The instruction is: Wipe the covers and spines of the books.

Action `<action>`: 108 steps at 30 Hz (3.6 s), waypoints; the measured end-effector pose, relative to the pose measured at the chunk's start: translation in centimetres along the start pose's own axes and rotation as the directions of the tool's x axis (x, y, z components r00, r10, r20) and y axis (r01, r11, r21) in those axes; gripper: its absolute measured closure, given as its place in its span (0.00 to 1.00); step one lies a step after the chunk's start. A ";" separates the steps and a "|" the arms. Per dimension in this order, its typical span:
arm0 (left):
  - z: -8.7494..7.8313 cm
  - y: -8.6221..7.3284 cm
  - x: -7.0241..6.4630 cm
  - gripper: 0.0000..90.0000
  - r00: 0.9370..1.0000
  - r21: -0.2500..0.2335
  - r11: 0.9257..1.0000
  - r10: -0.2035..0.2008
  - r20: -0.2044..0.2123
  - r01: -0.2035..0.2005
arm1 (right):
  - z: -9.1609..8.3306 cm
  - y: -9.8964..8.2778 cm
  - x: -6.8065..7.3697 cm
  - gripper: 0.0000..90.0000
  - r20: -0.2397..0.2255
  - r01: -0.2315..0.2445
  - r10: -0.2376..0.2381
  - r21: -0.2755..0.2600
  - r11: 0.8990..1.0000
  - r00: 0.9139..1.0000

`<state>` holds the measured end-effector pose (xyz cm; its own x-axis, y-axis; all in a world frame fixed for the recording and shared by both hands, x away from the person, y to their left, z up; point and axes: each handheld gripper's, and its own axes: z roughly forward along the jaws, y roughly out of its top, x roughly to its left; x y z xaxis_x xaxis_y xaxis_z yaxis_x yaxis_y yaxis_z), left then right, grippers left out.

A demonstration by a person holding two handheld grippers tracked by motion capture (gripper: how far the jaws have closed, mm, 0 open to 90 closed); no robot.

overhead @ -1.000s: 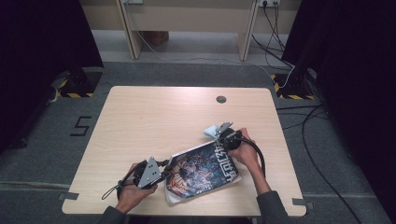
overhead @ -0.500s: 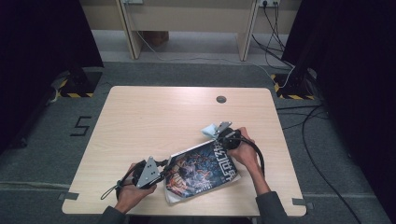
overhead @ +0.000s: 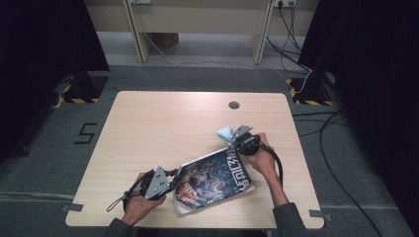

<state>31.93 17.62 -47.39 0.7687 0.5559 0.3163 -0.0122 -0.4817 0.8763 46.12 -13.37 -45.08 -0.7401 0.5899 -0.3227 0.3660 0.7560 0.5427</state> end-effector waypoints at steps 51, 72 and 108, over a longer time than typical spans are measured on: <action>0.0 -0.1 0.1 0.89 1.000 -0.001 1.000 0.001 -0.003 -0.001 | 0.8 -0.1 0.4 0.91 -0.032 -0.006 0.007 0.023 1.000 0.999; 0.1 -0.2 0.1 0.88 1.000 0.005 1.000 -0.002 -0.005 0.002 | -2.7 3.9 4.7 0.91 -0.098 0.100 -0.113 -0.127 0.987 0.989; 0.1 -0.4 0.2 0.87 1.000 0.017 1.000 -0.019 -0.020 0.020 | -7.0 8.1 12.9 0.90 -0.163 0.240 -0.296 -0.294 0.925 0.941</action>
<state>32.18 17.84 -47.72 0.7558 0.5786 0.3065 0.0138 -0.4821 0.8760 35.55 -1.63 -39.44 -0.8968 0.2850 -0.3383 -0.0051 0.7579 0.6523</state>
